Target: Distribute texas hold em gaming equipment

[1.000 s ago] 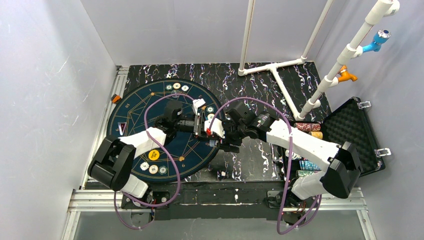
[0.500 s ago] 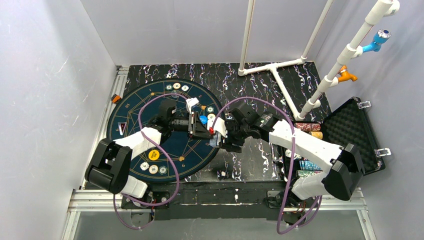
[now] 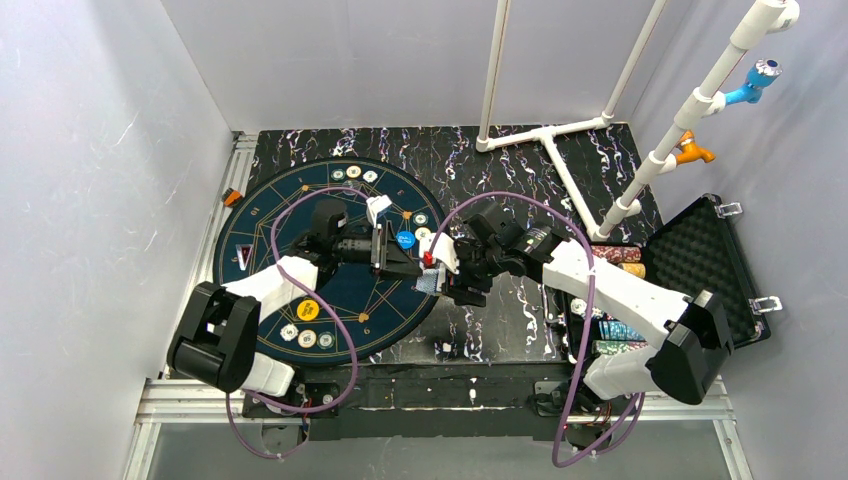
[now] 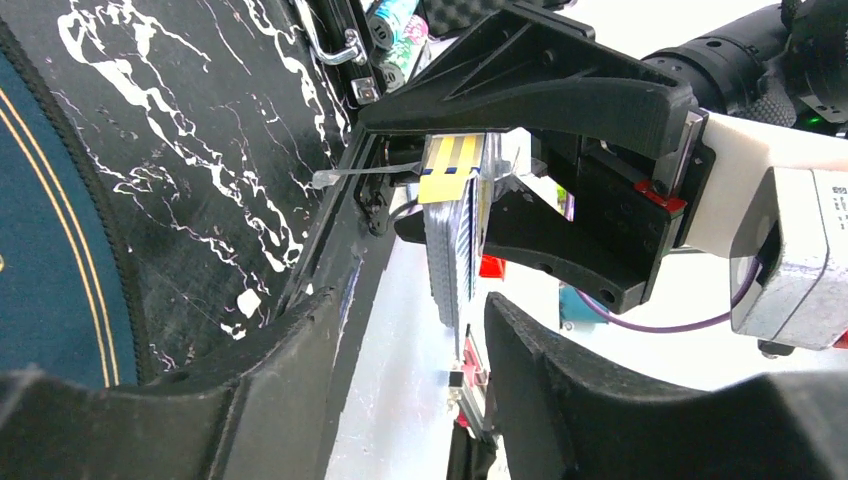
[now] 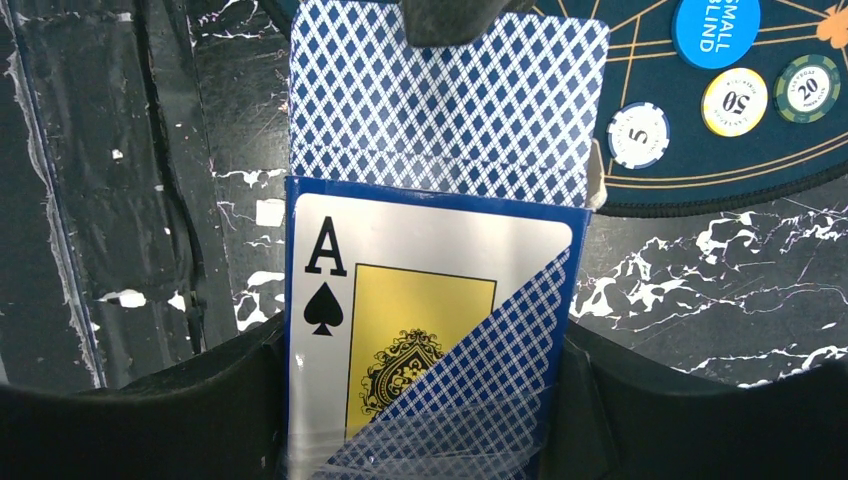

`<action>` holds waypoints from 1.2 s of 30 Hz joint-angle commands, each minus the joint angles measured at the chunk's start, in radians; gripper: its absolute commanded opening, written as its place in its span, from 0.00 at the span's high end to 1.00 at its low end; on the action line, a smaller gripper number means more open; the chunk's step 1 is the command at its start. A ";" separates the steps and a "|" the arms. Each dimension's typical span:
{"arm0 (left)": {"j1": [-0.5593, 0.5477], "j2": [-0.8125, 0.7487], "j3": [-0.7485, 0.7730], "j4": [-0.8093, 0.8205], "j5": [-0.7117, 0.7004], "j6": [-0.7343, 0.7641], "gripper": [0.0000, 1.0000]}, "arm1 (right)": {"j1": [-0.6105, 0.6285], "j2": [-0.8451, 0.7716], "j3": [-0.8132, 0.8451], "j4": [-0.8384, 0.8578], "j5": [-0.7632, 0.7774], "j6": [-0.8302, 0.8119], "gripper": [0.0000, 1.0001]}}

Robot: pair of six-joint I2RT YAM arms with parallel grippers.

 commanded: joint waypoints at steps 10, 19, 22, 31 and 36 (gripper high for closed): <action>-0.026 -0.010 0.021 -0.020 -0.007 0.005 0.57 | -0.007 -0.017 0.023 0.049 -0.057 0.034 0.99; 0.027 -0.038 0.005 -0.020 0.020 0.004 0.77 | -0.024 -0.026 0.017 0.050 -0.069 0.042 0.99; 0.027 -0.045 0.013 -0.022 0.035 0.004 0.73 | -0.024 -0.020 0.013 0.048 -0.068 0.040 0.99; -0.024 -0.027 0.044 -0.020 0.013 0.001 0.53 | -0.024 -0.002 0.031 0.048 -0.079 0.037 0.99; 0.039 -0.023 0.022 -0.019 0.019 -0.013 0.72 | -0.024 -0.014 0.031 0.037 -0.068 0.038 0.99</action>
